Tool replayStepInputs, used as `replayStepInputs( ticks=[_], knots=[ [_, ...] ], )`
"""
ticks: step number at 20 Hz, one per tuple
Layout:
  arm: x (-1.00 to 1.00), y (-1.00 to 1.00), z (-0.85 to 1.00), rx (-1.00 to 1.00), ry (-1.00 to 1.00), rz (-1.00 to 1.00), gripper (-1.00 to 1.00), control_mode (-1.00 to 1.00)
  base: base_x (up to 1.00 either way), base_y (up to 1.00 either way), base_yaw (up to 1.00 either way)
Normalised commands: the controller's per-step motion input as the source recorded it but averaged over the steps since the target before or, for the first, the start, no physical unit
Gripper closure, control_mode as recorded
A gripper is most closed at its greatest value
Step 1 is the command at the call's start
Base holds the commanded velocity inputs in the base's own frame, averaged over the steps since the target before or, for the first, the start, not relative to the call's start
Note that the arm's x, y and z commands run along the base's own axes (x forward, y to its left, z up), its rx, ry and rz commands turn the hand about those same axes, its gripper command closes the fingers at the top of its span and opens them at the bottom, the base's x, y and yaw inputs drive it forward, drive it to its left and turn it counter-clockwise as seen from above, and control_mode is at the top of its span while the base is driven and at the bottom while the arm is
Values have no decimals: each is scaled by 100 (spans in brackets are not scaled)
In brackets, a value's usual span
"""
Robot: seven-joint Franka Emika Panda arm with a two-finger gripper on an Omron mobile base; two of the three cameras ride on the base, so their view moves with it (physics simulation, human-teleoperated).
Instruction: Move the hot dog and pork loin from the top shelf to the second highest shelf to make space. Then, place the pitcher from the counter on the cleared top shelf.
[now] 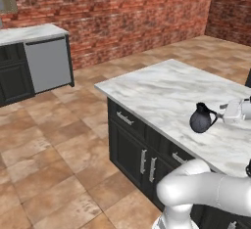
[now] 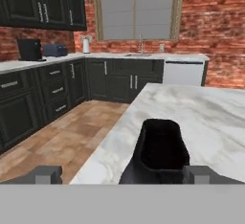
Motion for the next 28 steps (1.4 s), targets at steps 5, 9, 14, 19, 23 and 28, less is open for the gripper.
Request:
replayStepInputs(
  ticks=[5, 9, 14, 19, 23, 28],
  knots=[
    [28, -9, 0, 12, 5, 0, -100, -100, 0, 0, 0],
    [27, -5, 0, 6, 9, 0, -100, -100, 0, 0, 0],
    [31, 0, -9, 1, 8, 0, -100, -100, 0, 0, 0],
    [22, -5, -26, 0, 4, 2, -100, -100, 0, 0, 0],
    [8, -18, -36, 0, 0, 4, -100, -100, 0, 0, 0],
    [2, -15, -30, 0, 0, 5, -100, -100, 0, 0, 0]
  ],
)
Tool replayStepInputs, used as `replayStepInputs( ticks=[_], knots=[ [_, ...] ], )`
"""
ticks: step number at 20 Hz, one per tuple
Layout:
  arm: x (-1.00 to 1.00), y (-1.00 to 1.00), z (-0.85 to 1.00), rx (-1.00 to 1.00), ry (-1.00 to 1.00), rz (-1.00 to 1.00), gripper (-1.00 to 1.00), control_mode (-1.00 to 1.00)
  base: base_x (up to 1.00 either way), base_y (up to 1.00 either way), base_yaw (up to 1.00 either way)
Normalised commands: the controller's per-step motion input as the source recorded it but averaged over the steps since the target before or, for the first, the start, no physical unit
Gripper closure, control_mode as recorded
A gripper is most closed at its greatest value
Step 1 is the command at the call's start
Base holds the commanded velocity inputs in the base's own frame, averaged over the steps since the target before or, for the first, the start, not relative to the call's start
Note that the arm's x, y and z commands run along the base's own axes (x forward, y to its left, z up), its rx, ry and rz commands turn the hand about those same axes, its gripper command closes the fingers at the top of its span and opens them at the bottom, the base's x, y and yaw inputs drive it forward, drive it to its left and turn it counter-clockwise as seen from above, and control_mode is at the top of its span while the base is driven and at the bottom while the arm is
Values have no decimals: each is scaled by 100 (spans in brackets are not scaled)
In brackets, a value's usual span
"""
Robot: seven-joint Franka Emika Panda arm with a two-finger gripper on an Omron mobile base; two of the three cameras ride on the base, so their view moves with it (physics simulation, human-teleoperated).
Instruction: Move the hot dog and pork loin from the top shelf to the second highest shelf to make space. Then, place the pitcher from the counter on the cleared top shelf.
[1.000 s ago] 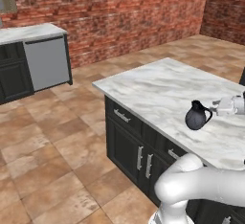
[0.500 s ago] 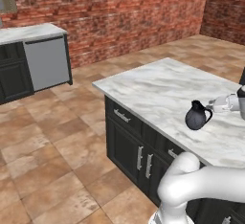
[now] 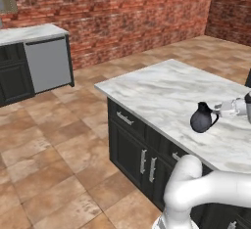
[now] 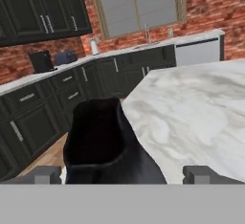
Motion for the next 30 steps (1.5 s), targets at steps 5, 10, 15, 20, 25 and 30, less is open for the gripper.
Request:
replayStepInputs(
  ticks=[5, 10, 15, 20, 25, 30],
  knots=[
    [-2, 0, -7, 0, 1, 9, -100, -100, 0, 0, 0],
    [-27, 13, 0, -1, 3, 12, -100, -100, 0, 0, 0],
    [-9, 18, 0, -1, 6, 8, -100, -100, 0, 0, 0],
    [0, 15, 0, 0, 3, 5, -100, -100, 0, 0, 0],
    [0, 13, -7, 0, 4, 5, 100, -100, 0, 0, 0],
    [0, 20, -15, -2, 5, 6, 100, -100, 0, 0, 0]
  ],
)
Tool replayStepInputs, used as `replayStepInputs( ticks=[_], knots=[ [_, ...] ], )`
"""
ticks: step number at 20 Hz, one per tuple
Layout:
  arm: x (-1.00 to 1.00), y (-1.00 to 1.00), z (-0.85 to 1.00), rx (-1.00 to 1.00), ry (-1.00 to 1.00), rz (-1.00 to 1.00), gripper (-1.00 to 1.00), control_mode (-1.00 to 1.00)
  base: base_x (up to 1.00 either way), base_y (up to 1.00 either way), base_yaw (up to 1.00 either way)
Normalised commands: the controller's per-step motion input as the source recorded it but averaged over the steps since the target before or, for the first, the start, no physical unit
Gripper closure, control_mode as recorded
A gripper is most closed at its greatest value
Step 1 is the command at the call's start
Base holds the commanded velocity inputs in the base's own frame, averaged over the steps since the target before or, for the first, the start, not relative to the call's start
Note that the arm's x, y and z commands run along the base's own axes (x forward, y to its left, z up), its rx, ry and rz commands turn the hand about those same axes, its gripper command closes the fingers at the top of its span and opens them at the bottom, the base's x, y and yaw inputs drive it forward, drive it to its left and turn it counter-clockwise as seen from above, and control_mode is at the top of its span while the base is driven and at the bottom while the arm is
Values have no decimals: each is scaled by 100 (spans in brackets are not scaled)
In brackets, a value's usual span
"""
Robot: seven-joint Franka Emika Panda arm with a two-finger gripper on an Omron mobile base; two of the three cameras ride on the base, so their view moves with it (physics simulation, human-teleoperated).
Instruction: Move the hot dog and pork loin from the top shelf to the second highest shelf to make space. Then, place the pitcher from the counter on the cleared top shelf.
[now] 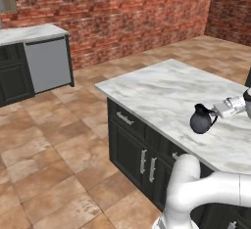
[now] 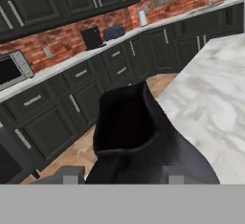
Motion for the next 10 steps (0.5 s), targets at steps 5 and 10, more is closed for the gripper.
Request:
replayStepInputs(
  ticks=[5, 10],
  knots=[
    [0, 3, -3, 0, 1, 1, 100, -100, 0, 0, 0],
    [-1, 1, -1, 0, 0, 0, 100, -100, 0, 0, 0]
  ],
)
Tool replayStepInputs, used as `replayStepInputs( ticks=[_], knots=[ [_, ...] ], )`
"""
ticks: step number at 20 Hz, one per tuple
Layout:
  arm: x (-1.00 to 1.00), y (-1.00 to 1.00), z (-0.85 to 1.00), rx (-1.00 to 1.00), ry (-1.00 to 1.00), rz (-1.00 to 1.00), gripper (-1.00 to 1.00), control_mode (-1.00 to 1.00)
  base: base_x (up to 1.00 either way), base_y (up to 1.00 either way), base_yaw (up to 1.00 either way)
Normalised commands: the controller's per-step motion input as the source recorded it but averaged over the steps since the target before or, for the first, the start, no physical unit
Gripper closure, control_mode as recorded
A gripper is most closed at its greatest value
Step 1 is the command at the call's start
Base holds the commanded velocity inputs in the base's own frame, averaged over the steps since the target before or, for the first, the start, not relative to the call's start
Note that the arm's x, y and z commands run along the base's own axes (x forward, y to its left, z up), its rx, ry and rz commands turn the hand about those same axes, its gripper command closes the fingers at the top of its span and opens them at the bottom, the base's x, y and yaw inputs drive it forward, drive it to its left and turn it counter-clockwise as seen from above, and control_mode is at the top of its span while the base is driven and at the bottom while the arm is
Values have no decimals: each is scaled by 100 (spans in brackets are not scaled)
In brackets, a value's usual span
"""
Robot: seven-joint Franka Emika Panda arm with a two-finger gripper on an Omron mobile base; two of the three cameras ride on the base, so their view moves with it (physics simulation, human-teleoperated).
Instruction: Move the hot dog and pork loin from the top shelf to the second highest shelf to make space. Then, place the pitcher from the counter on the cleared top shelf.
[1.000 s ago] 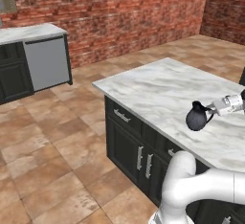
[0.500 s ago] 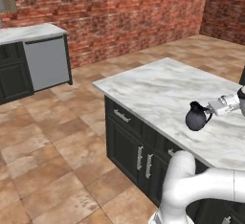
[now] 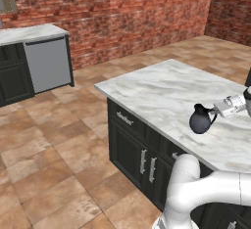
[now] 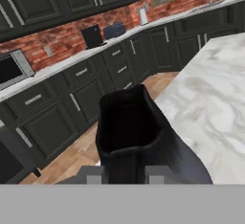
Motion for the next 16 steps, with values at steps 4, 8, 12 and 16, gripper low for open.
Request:
replayStepInputs(
  ticks=[4, 8, 12, 16],
  knots=[
    [-48, 48, 1, 0, -9, 0, 100, -100, 0, 0, 0],
    [-70, 77, 19, -3, -2, -1, 100, -100, 0, 0, 0],
    [-53, 80, 51, -2, -5, -16, 100, -100, 0, 0, 0],
    [-38, 72, 68, 0, -11, -30, 100, -100, 0, 0, 0]
  ],
)
